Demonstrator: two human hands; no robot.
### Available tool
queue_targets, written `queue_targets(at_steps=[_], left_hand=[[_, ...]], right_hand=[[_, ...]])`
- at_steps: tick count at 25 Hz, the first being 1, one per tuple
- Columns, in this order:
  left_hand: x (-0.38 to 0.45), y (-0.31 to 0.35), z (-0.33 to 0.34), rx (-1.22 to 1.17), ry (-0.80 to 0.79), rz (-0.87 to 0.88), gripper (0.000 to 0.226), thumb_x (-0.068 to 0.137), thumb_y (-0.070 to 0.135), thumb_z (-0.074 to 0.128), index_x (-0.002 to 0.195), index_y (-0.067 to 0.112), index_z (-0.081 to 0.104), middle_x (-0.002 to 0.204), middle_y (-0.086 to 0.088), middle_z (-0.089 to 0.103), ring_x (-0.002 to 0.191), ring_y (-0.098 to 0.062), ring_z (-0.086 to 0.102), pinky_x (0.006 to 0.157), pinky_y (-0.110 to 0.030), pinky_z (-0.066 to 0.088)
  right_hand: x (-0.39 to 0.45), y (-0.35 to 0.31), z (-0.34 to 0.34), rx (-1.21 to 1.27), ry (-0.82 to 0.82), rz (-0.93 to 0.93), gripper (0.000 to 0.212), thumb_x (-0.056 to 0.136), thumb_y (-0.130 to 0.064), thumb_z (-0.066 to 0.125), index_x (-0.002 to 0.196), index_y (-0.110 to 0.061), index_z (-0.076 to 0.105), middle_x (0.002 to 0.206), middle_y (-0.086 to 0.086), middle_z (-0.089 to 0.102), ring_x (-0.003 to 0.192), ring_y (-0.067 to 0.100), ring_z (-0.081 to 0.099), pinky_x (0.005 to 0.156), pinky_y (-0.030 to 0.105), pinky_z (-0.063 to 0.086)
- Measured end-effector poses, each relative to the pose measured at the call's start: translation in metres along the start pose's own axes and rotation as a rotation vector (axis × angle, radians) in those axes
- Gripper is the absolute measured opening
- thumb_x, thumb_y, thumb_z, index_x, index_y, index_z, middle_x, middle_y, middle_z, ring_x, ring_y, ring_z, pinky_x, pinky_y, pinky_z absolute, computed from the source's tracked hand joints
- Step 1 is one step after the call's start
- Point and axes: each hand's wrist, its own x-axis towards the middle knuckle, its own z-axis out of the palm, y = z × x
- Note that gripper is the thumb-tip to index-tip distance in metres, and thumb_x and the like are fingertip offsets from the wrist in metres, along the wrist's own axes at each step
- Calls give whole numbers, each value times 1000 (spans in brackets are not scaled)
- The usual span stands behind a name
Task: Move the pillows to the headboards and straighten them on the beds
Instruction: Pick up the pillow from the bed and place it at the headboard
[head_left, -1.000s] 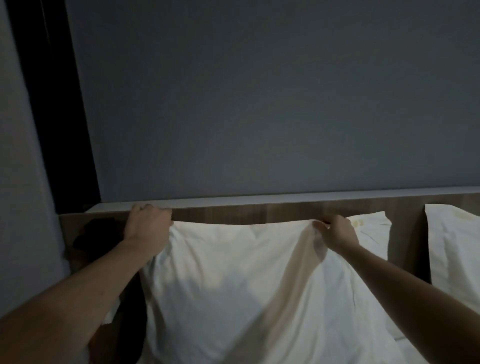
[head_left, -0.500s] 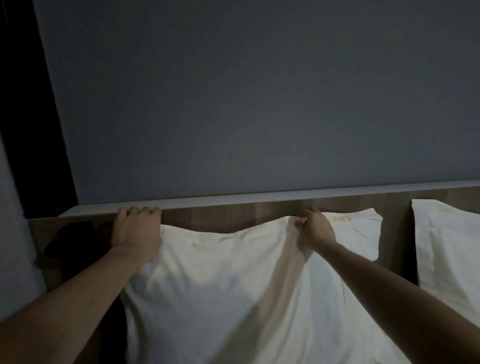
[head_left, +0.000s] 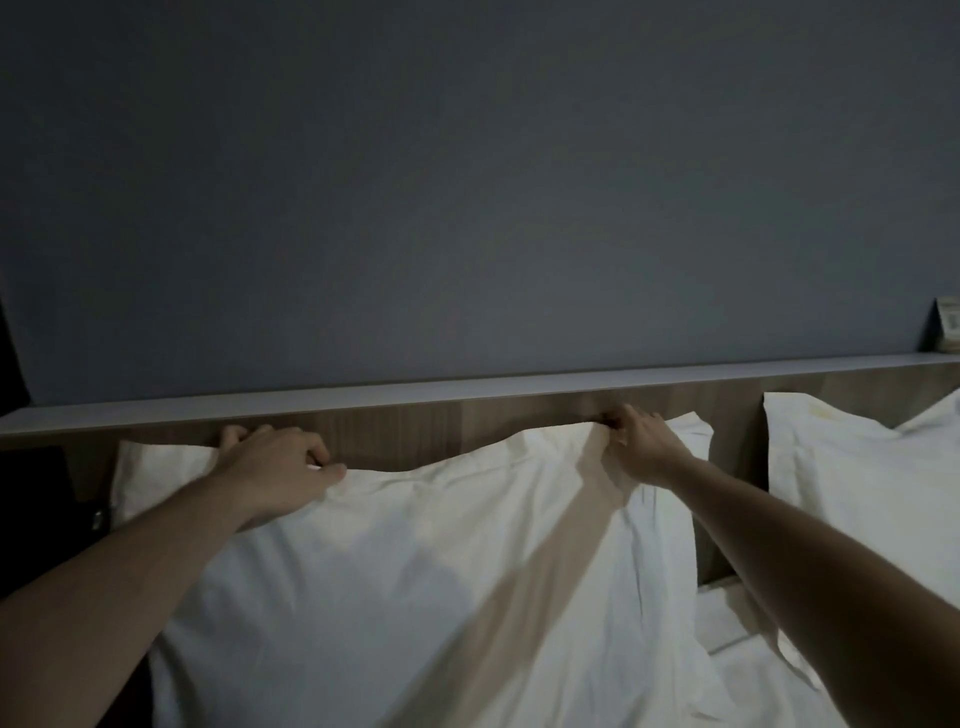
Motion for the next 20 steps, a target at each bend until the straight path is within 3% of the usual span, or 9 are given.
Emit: queue_targets(at_steps=[2, 7, 9, 11, 14, 16, 20], left_hand=[[2, 0, -4, 14, -52, 11, 36, 90, 68, 50, 111, 44, 67, 125, 16, 62, 126, -16, 50, 108, -45, 22], [-5, 4, 3, 234, -214, 59, 50, 87, 67, 53, 133, 47, 56, 141, 6, 43, 138, -22, 35, 117, -51, 17], [-8, 8, 4, 222, -287, 25, 50, 89, 68, 50, 132, 44, 60, 145, 4, 37, 143, -24, 31, 120, -52, 12], [-10, 7, 3, 175, -303, 26, 36, 89, 61, 54, 116, 43, 68, 139, 7, 40, 140, -23, 35, 121, -52, 11], [-11, -2, -3, 34, -62, 67, 12, 88, 48, 65, 86, 37, 66, 111, 14, 59, 119, -16, 57, 109, -42, 25], [-8, -8, -9, 43, 147, 64, 21, 87, 46, 70, 75, 31, 61, 86, 15, 61, 101, -18, 66, 93, -37, 33], [-4, -14, -6, 103, 340, -36, 31, 86, 47, 73, 71, 27, 56, 83, 5, 65, 92, -25, 68, 85, -38, 40]], right_hand=[[8, 5, -2, 19, -84, -2, 61, 75, -43, 45, 131, -26, 65, 122, 2, 67, 115, 31, 63, 93, 44, 54], [3, 4, -2, -46, -196, -27, 58, 79, -36, 45, 132, -25, 67, 127, 9, 72, 115, 34, 67, 91, 39, 56], [2, 6, 1, -75, -159, -57, 54, 81, -33, 52, 132, -24, 68, 130, 8, 68, 117, 32, 65, 90, 40, 55], [-2, 7, 2, -64, -35, -71, 41, 85, -24, 57, 123, -22, 71, 124, 4, 64, 112, 30, 65, 83, 39, 55], [-4, 13, 5, 9, 247, -65, 20, 90, -13, 58, 98, -16, 77, 104, 2, 64, 91, 33, 67, 70, 39, 55], [-3, 12, 5, 76, 348, -39, 22, 88, -10, 60, 95, -16, 80, 101, 1, 66, 85, 30, 66, 68, 38, 55], [2, -7, 3, 226, 457, -34, 26, 91, -8, 57, 96, -14, 82, 105, 2, 69, 81, 19, 55, 69, 28, 41]])
